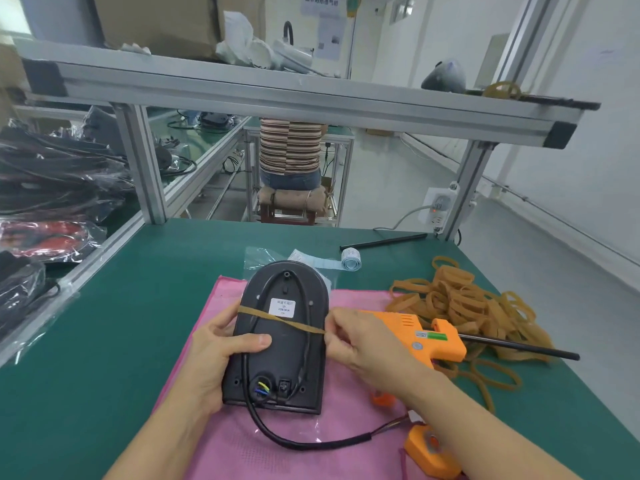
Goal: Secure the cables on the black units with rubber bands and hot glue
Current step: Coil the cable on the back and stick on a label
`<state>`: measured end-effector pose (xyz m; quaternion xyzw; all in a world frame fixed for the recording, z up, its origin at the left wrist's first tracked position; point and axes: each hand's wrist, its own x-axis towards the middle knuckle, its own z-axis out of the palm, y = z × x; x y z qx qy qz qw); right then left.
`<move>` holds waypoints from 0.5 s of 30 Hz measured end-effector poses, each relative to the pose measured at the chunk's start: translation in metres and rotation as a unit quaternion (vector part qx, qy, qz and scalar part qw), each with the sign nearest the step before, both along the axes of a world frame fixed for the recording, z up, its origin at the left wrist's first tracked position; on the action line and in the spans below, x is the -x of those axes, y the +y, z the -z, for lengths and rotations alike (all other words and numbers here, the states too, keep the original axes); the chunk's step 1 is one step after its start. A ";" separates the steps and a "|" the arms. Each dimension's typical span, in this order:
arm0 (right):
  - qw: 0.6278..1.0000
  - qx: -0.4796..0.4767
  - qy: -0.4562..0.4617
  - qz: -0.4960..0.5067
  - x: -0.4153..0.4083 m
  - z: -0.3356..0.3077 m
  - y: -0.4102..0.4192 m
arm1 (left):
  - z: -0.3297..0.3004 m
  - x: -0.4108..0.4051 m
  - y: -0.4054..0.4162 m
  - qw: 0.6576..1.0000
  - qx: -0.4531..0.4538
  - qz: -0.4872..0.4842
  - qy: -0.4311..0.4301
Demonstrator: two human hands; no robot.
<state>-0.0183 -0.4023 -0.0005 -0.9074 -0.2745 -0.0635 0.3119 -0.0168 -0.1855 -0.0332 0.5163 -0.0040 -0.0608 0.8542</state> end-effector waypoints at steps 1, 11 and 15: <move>1.000 -0.006 0.012 -0.010 0.000 -0.001 -0.002 | 0.000 0.001 0.000 1.000 -0.004 0.003 0.001; 0.983 -0.155 0.060 0.073 -0.022 -0.002 -0.017 | 0.002 -0.002 0.002 0.998 -0.041 0.006 0.045; 0.989 -0.121 -0.045 0.070 -0.026 0.007 -0.007 | 0.004 -0.004 0.004 0.998 -0.011 0.006 0.057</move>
